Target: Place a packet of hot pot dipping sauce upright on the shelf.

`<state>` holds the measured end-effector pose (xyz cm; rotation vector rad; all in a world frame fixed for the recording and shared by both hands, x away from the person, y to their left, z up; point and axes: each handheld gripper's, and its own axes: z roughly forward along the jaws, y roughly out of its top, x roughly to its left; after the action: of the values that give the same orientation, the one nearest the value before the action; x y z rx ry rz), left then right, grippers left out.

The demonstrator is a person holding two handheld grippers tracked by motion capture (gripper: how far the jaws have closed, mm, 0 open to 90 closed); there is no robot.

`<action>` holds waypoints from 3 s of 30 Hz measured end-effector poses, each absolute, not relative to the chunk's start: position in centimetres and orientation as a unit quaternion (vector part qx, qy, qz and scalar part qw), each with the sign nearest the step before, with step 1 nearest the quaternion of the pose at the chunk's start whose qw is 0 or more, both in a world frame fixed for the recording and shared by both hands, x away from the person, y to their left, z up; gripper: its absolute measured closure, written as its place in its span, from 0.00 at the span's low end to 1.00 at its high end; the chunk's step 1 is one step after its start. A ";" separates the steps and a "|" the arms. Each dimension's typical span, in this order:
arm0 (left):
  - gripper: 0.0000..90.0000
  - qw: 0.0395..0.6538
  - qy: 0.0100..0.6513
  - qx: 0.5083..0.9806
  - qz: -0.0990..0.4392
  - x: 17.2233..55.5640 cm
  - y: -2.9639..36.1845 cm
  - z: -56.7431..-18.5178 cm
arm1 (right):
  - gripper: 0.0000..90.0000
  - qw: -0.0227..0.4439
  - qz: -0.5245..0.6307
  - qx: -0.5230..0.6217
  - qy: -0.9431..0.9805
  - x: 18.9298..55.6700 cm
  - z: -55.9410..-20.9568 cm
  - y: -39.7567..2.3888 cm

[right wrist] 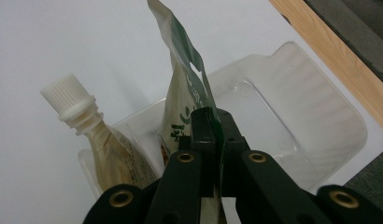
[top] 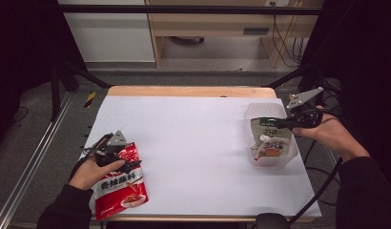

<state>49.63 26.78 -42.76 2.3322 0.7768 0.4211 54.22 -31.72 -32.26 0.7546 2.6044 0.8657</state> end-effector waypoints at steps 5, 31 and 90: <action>0.08 0.316 0.295 0.887 0.159 49.7 26.8 -42.9 | 0.96 0.149 0.287 0.272 0.906 54.0 -32.4 -31.8; 0.08 0.313 0.304 0.884 0.169 49.7 27.1 -43.3 | 0.24 0.241 0.339 0.295 0.860 51.1 -28.8 -28.6; 0.06 0.353 0.369 0.817 0.267 47.2 35.3 -41.8 | 0.09 0.234 0.373 0.295 0.848 46.5 -40.6 -10.8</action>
<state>47.22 35.34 -41.82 2.1141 0.9546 0.6900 46.46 -10.81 -40.59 0.8110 2.3280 1.0247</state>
